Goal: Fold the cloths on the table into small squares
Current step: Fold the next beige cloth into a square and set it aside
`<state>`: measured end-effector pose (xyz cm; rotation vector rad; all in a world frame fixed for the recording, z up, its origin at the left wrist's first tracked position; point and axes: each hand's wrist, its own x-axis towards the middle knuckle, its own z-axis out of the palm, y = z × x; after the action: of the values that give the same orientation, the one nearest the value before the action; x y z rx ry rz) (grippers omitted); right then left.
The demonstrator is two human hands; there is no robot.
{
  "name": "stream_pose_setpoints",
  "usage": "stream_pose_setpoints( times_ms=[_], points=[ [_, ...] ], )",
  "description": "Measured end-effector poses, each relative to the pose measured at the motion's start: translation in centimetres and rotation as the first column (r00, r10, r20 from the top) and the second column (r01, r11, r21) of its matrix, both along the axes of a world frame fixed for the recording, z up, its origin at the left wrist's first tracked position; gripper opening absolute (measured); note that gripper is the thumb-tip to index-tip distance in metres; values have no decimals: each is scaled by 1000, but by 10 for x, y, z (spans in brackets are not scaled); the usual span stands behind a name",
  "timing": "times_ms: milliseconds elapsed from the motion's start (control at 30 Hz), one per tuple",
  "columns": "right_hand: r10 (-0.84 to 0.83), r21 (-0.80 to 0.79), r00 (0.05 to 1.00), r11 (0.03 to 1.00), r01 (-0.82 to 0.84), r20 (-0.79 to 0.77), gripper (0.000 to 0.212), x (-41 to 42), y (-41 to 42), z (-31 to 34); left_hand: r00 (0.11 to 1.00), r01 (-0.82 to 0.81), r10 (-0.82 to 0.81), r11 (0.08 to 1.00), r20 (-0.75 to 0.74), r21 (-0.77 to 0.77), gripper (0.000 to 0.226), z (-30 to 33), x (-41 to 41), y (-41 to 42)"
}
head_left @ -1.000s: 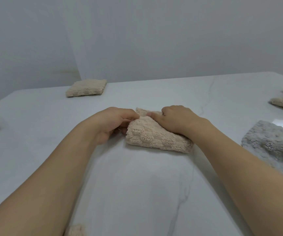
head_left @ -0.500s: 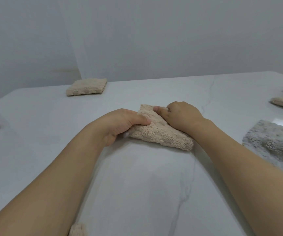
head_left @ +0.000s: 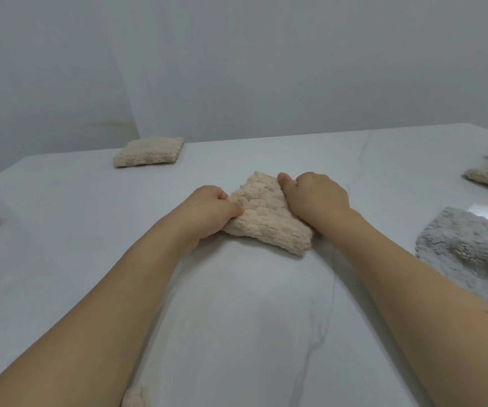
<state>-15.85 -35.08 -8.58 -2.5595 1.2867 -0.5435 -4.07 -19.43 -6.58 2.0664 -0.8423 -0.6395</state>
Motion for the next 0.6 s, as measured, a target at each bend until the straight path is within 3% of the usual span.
stream_pose_setpoints(
  times_ms=[33,100,133,233,300,367,467,600],
  points=[
    [20,39,1000,999,-19,-19,52,0,-1,1,984,-57,50,998,169,35,9,-3,1,-1],
    [93,110,995,990,-88,-41,46,0,-5,2,860,-148,107,988,499,44,7,-5,0,-1],
    [123,134,992,984,-117,-36,44,-1,-8,2,801,-142,115,990,588,0,12,-6,0,0],
    [137,178,990,974,-138,15,43,-5,-14,2,778,61,15,993,628,-99,26,-4,-4,3],
    [111,192,992,974,-119,51,44,-7,-15,1,817,181,-141,983,559,-17,25,0,-15,4],
    [82,197,994,976,-94,69,48,-7,-15,1,825,231,-256,966,504,112,41,-2,-25,2],
    [53,170,996,983,-64,68,50,-6,-13,1,719,208,-276,961,638,181,64,-11,-32,-1],
    [59,92,997,994,-64,57,47,-7,-10,-2,529,213,-186,974,828,82,51,-21,-33,-4]
  ],
)
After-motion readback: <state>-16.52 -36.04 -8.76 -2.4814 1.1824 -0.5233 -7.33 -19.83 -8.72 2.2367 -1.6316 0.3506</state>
